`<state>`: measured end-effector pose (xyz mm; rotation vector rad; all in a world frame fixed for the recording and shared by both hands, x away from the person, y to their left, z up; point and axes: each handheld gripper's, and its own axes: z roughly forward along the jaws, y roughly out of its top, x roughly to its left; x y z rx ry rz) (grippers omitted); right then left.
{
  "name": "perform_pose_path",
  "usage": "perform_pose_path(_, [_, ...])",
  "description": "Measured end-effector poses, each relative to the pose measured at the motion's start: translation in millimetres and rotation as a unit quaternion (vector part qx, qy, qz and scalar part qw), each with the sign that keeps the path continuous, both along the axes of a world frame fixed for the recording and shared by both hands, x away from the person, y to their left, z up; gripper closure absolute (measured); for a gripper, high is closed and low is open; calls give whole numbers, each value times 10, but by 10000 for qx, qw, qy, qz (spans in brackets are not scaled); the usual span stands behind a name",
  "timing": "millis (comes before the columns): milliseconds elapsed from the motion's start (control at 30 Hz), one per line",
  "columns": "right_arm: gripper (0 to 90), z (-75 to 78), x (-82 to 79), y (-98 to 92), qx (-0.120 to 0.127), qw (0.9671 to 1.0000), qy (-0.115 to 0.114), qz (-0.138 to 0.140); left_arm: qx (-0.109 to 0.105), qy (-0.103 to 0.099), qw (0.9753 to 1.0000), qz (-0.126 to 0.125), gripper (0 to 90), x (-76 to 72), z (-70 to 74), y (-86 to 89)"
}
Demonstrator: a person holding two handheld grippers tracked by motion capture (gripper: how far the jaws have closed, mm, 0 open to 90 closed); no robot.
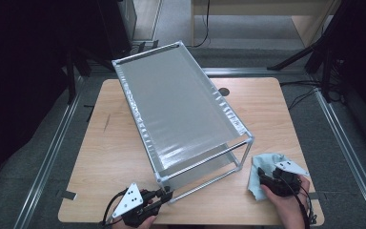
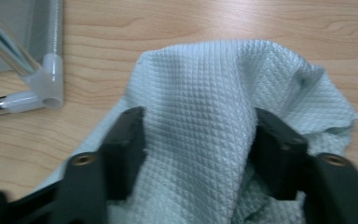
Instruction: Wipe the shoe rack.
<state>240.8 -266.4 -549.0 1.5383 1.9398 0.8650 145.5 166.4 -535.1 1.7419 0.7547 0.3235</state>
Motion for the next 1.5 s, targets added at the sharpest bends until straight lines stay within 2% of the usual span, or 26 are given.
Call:
perform_pose_path(33, [509,8,-4,7,5,10000,9,71,16,-9,10000,3,784,-4,-1,-1])
perform_pose_path(67, [529,10,-6,13,16,10000,16,94,35,-34,10000,-25,791,-4,-1,-3])
perform_pose_path(133, [584,6,-6,14,24,10000,-32,0,110,-74,9999,2,797,-7,6,-12])
perform_pose_path(200, [694,-2,-12,4,75,9999,-91,-82,101,-60,9999,47,799,-8,5,-25])
perform_pose_path(267, [781,-2,-6,-18,181,9997,-114,-120,87,-53,9999,50,800,-5,3,-34])
perform_pose_path(333, [806,10,-6,-36,367,9992,-142,-112,74,-43,10000,31,800,0,2,-32])
perform_pose_path(400, [811,93,-27,-43,623,9974,-364,-12,74,-37,10000,48,800,-4,2,-34])
perform_pose_path(533, [811,419,-62,40,745,9924,-984,19,105,-54,9999,66,800,-3,3,-46])
perform_pose_path(600, [810,674,-101,104,859,9870,-1354,123,92,-35,9999,68,800,1,4,-52])
perform_pose_path(667, [809,953,-157,179,1011,9784,-1778,293,75,-30,10000,55,800,7,1,-55])
perform_pose_path(767, [804,1374,-241,352,1146,9612,-2447,566,114,-28,9999,56,801,13,8,-70])
perform_pose_path(833, [791,1592,-240,551,1122,9525,-2708,824,150,-25,9999,81,802,13,16,-84])
perform_pose_path(900, [787,1644,-183,742,911,9523,-2733,1002,154,-25,9998,96,803,12,17,-88])
perform_pose_path(933, [787,1621,-136,851,739,9537,-2682,1145,152,-18,9998,90,803,14,18,-88])
perform_pose_path(967, [789,1575,-83,944,633,9566,-2555,1251,168,-12,9998,81,803,16,20,-86])
perform_pose_path(1000, [794,1523,-35,1009,632,9606,-2380,1290,195,-13,9998,73,804,20,23,-85])
perform_pose_path(1033, [795,1468,10,1060,756,9652,-2135,1307,205,-4,9998,80,804,22,26,-86])
perform_pose_path(1067, [796,1445,23,1079,848,9670,-2021,1300,199,11,9998,83,803,29,28,-87])
perform_pose_path(1133, [802,1447,21,1086,1110,9674,-1907,1246,185,61,9997,129,803,56,35,-96])
perform_pose_path(1233, [805,1456,-5,1160,1342,9650,-1728,1445,232,76,9996,146,803,108,44,-132])
perform_pose_path(1300, [806,1464,-64,1309,1171,9648,-1694,1637,192,130,9997,119,801,151,50,-179])
perform_pose_path(1367, [805,1476,-125,1486,1169,9604,-1540,2008,210,115,9997,103,802,163,50,-239])
perform_pose_path(1400, [805,1476,-125,1486,1169,9604,-1540,2008,210,115,9997,103,802,163,50,-239])
perform_pose_path(1433, [783,1491,-218,1721,955,9546,-1458,2417,148,74,9998,123,803,153,34,-262])
perform_pose_path(1467, [719,1495,-242,1774,843,9541,-1488,2460,108,82,9999,104,802,154,26,-254])
perform_pose_path(1500, [563,1501,-267,1829,657,9546,-1570,2444,108,85,9999,83,800,155,27,-248])
